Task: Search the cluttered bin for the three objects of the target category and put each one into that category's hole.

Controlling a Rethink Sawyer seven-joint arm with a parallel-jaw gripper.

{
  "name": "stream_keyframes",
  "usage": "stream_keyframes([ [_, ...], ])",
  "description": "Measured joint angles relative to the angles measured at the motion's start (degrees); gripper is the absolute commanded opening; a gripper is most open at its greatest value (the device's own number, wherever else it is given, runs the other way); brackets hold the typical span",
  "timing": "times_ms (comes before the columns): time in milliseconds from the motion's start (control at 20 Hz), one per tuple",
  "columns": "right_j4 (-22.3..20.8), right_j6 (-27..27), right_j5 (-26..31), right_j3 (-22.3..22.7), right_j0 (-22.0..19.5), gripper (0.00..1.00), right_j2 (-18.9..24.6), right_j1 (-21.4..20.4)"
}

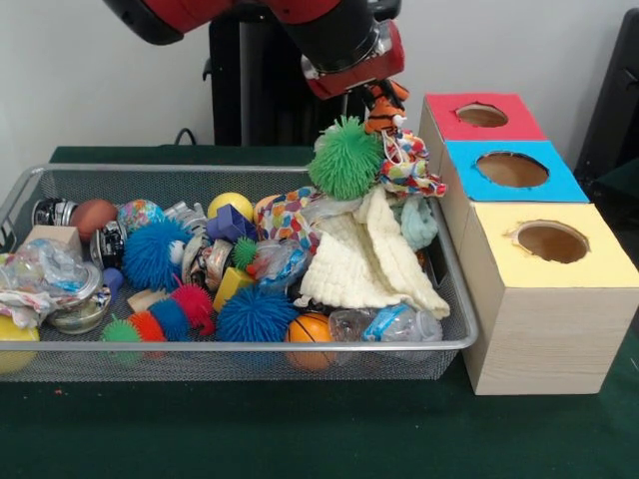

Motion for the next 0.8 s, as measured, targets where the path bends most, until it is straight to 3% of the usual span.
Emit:
stream_keyframes([
  [800, 0.81, 0.0, -8.11, 2.32, 6.53, 0.0, -0.4, -0.17],
])
